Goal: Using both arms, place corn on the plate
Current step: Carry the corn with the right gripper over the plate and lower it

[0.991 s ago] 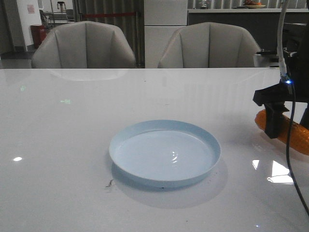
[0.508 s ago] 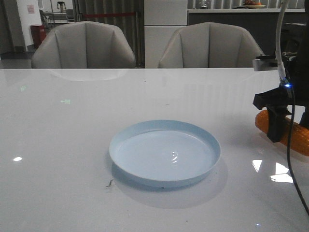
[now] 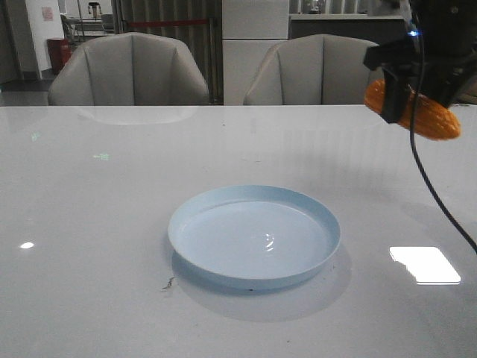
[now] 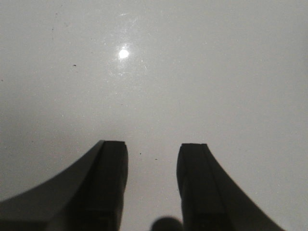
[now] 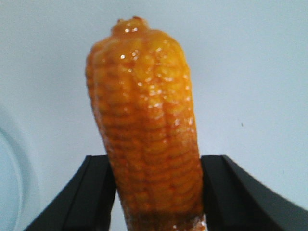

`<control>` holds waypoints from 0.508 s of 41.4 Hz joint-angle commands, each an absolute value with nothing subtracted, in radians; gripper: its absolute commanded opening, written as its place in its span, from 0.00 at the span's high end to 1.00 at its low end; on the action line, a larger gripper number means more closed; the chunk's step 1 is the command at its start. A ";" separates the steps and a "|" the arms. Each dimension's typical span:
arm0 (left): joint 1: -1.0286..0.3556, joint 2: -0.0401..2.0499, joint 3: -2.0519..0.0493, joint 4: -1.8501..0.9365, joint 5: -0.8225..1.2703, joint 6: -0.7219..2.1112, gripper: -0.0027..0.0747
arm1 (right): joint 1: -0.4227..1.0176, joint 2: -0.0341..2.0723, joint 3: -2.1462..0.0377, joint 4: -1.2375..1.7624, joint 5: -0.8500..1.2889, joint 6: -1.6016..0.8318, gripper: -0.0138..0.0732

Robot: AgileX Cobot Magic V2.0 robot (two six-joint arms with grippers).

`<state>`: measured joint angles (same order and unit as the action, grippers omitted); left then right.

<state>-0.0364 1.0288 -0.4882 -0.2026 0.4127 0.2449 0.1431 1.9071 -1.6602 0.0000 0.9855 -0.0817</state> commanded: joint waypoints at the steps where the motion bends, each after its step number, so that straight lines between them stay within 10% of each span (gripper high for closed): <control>1: -0.044 1.011 -0.513 -0.217 0.368 0.244 0.54 | 0.209 1.856 -1.748 0.051 0.977 -0.204 0.71; 21: -0.044 1.011 -0.513 -0.217 0.372 0.244 0.54 | 0.514 1.950 -1.763 0.075 1.119 -0.387 0.71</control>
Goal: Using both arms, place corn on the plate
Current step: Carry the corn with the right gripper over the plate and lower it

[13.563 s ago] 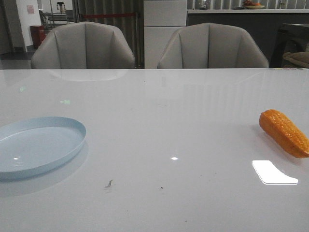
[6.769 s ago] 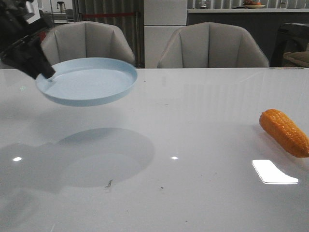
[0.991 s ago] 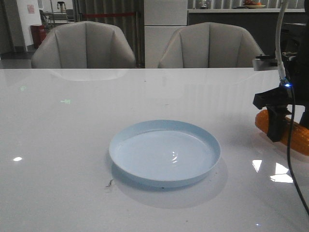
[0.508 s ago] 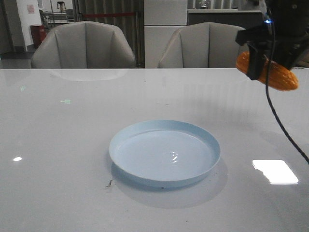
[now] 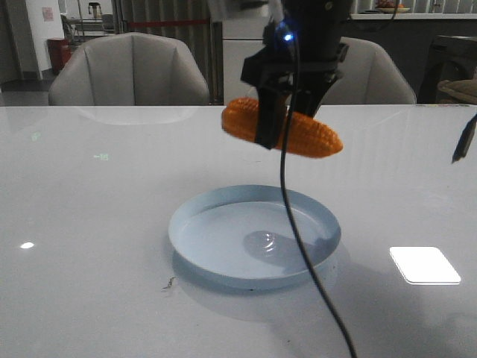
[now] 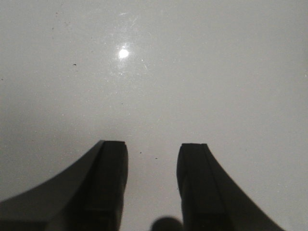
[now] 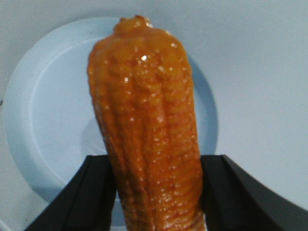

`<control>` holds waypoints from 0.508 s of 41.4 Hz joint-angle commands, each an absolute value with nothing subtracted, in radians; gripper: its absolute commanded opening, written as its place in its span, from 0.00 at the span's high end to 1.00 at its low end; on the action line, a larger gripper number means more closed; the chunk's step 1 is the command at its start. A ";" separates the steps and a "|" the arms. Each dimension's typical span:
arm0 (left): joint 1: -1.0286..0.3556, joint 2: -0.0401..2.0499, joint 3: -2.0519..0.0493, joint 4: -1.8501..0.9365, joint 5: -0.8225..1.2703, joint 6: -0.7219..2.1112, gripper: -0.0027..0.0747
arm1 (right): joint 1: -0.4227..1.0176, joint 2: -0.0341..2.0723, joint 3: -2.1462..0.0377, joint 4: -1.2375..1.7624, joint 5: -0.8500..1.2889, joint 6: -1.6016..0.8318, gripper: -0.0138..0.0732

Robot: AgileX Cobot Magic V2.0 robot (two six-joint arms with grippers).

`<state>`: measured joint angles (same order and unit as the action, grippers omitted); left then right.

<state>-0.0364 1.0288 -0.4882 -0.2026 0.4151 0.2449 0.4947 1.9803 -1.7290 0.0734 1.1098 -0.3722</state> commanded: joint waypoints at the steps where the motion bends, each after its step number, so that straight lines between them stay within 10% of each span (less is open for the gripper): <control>1: -0.044 1.011 -0.513 -0.217 0.374 0.244 0.54 | 0.519 1.961 -1.763 0.075 1.121 -0.387 0.71; 15: -0.044 1.011 -0.513 -0.217 0.378 0.244 0.54 | 0.527 2.078 -1.763 0.113 1.135 -0.387 0.70; 21: -0.044 1.011 -0.513 -0.217 0.382 0.244 0.54 | 0.527 2.090 -1.764 0.113 1.134 -0.387 0.55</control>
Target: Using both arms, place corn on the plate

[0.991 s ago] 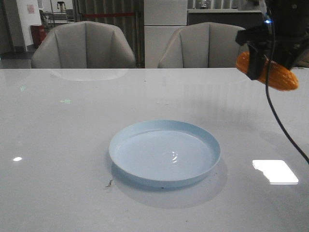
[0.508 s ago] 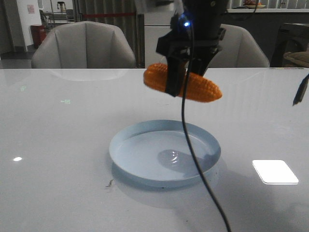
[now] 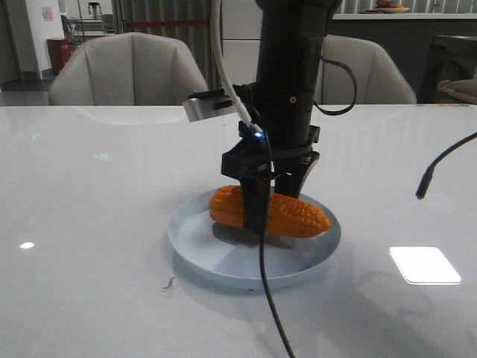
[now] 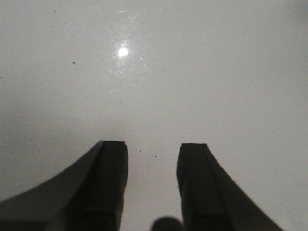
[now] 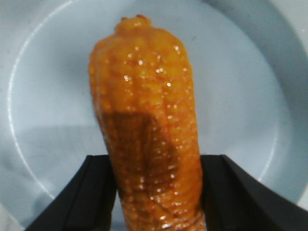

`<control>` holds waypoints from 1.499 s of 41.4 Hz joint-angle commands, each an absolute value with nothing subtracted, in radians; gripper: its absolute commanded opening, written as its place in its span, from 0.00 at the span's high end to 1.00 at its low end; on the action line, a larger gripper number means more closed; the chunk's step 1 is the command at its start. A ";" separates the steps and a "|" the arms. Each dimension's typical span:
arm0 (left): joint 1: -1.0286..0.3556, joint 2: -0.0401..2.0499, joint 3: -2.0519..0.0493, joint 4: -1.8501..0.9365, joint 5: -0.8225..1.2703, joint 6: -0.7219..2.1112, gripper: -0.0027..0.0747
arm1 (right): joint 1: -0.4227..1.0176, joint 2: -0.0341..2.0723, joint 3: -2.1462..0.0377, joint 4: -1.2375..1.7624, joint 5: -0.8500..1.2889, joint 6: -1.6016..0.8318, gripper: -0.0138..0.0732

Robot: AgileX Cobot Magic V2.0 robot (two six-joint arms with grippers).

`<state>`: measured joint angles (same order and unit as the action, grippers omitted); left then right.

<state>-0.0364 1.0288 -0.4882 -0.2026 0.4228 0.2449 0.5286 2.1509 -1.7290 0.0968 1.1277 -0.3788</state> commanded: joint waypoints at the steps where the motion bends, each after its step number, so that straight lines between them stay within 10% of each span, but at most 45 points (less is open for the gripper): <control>1: -0.044 1.011 -0.513 -0.217 0.384 0.244 0.54 | 0.527 2.089 -1.765 0.113 1.134 -0.387 0.51; 10: -0.044 1.011 -0.513 -0.217 0.384 0.244 0.54 | 0.527 2.088 -1.768 0.132 1.173 -0.387 0.21; 45: -0.044 1.011 -0.513 -0.217 0.391 0.244 0.54 | 0.423 1.862 -2.090 0.128 1.330 -0.165 0.21; 62: -0.044 1.011 -0.513 -0.217 0.362 0.244 0.54 | 0.173 1.402 -1.749 0.078 1.261 -0.148 0.21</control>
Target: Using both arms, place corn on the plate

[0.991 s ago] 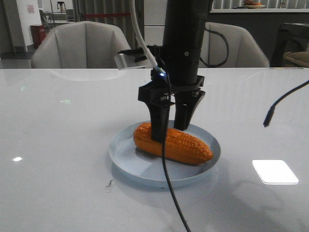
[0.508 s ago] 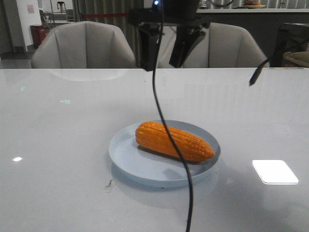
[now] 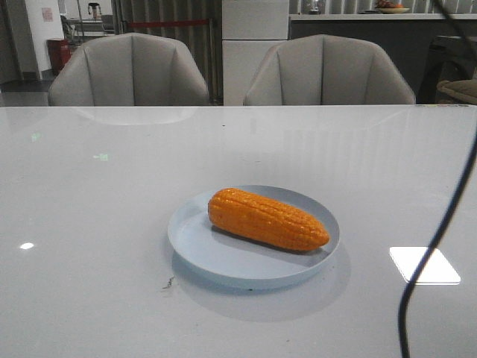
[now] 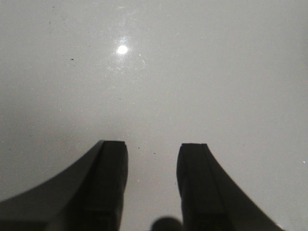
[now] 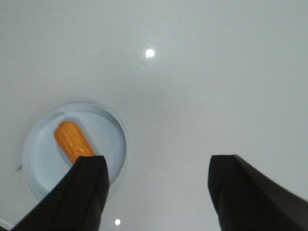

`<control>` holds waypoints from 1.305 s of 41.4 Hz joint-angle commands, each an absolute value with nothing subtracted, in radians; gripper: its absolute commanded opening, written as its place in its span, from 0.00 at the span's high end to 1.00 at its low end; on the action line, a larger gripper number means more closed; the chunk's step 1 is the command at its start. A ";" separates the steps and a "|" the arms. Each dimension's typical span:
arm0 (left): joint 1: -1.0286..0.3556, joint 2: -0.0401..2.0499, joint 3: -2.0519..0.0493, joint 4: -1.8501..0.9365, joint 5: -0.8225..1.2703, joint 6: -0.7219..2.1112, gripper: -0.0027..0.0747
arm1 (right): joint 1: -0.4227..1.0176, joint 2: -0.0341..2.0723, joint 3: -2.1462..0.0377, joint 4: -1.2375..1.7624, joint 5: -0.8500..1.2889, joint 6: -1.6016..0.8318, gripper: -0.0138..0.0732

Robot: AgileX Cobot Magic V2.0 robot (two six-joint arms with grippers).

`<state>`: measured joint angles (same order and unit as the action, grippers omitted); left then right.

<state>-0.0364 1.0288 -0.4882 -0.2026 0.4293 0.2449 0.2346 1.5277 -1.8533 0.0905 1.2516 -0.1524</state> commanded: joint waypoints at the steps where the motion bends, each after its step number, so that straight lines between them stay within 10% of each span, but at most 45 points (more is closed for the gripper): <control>1: -0.044 1.011 -0.513 -0.217 0.362 0.244 0.54 | 0.155 1.373 -1.722 0.078 1.241 -0.148 0.21; 26: -0.044 1.011 -0.513 -0.268 0.281 0.233 0.54 | -0.021 0.780 -0.759 0.079 0.846 -0.147 0.21; 54: -0.044 1.011 -0.513 -0.268 0.263 0.233 0.54 | -0.021 0.740 -0.728 0.079 0.849 -0.147 0.21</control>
